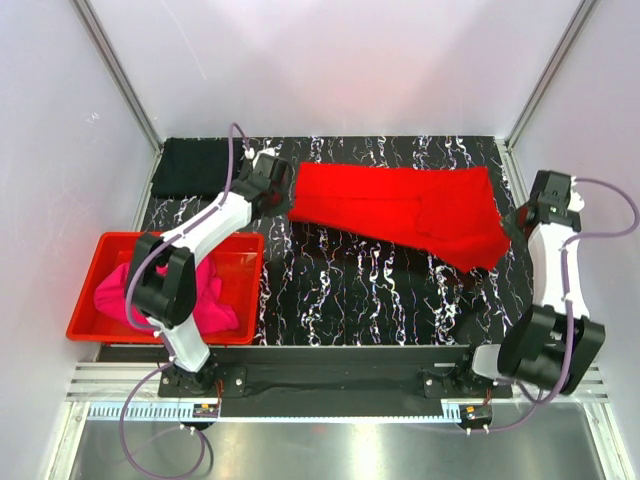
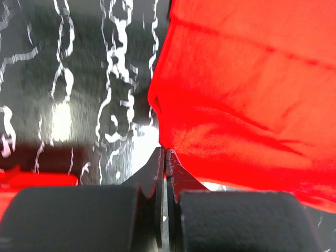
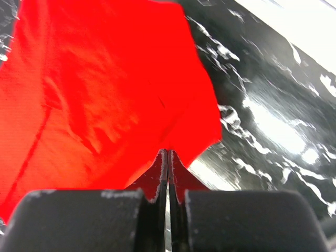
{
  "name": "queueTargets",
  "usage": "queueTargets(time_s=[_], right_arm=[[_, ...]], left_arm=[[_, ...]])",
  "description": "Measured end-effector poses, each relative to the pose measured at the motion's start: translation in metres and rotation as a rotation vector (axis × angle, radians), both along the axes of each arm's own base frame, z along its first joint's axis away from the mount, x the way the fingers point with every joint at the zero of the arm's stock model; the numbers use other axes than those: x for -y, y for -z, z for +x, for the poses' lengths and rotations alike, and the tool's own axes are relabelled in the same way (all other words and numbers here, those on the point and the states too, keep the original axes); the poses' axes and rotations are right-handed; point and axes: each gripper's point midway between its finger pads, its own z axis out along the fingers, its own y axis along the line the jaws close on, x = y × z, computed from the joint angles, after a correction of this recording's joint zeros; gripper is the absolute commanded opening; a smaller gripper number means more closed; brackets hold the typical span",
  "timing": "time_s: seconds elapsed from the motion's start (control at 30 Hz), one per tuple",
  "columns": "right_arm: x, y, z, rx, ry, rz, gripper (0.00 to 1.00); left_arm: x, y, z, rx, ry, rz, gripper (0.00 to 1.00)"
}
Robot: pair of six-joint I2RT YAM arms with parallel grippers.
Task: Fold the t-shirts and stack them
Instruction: Fold the tshirt
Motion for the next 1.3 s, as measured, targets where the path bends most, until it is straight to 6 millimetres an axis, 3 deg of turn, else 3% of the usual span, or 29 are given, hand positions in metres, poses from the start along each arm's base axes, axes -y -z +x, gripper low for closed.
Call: queueTargets(time_s=[0.1,0.37,0.63,1.07,1.3], right_arm=[[0.005,-0.004,0.021,0.020,-0.011,0.000,0.00],[0.016,0.007,0.059,0.025,-0.024,0.015,0.00],[0.023,0.006,0.104,0.076,-0.056,0.036,0.00],[0.022,0.020,0.146,0.097,-0.114,0.099,0.00],[0.023,0.023,0.160,0.107,-0.129,0.117,0.00]], left_arm=[[0.000,-0.003,0.014,0.011,-0.004,-0.008,0.00],[0.012,0.015,0.052,-0.018,0.008,-0.004,0.00],[0.015,0.029,0.075,-0.044,0.011,-0.008,0.00],[-0.003,0.043,0.088,-0.078,-0.023,-0.001,0.00],[0.000,0.049,0.101,-0.082,-0.022,-0.012,0.00]])
